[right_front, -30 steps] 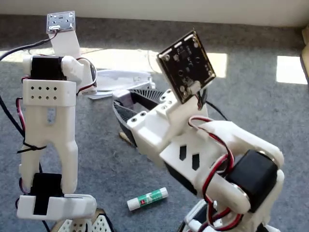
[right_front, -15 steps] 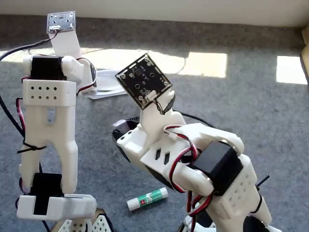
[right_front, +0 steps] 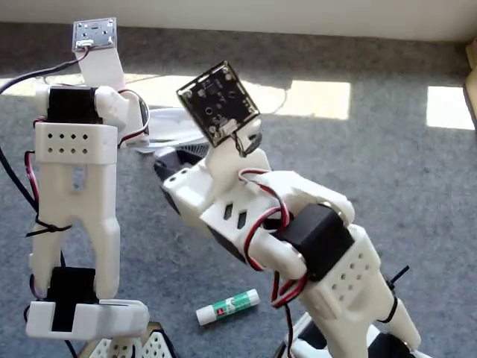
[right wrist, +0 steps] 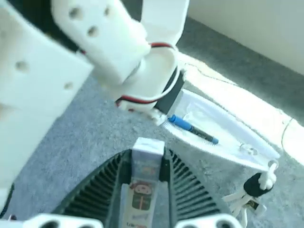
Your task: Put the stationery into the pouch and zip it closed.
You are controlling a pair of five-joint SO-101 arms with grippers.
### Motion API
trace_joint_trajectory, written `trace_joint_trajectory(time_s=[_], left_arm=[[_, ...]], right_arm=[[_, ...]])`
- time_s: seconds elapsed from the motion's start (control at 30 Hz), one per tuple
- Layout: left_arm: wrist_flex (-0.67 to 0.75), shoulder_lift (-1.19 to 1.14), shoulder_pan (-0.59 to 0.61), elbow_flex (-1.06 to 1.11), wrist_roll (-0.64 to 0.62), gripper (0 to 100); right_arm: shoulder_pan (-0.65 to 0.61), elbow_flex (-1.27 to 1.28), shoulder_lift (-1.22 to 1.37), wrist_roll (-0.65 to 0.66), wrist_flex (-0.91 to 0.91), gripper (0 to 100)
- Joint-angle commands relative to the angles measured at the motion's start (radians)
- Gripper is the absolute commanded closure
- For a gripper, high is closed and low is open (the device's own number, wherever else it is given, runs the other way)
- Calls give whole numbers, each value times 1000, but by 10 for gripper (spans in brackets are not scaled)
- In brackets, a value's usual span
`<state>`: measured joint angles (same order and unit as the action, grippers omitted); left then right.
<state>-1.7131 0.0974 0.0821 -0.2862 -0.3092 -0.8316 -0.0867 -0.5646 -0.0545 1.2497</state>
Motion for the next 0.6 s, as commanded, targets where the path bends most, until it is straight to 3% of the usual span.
trace_joint_trajectory(time_s=[0.0, 0.33, 0.57], left_arm=[[-11, 5, -1, -28, 9, 994], [-11, 5, -1, -28, 9, 994], [-11, 4, -1, -28, 9, 994]], right_arm=[[73, 117, -81, 12, -266, 995], [151, 625, -216, 12, -969, 995], [176, 780, -219, 12, -1227, 995]])
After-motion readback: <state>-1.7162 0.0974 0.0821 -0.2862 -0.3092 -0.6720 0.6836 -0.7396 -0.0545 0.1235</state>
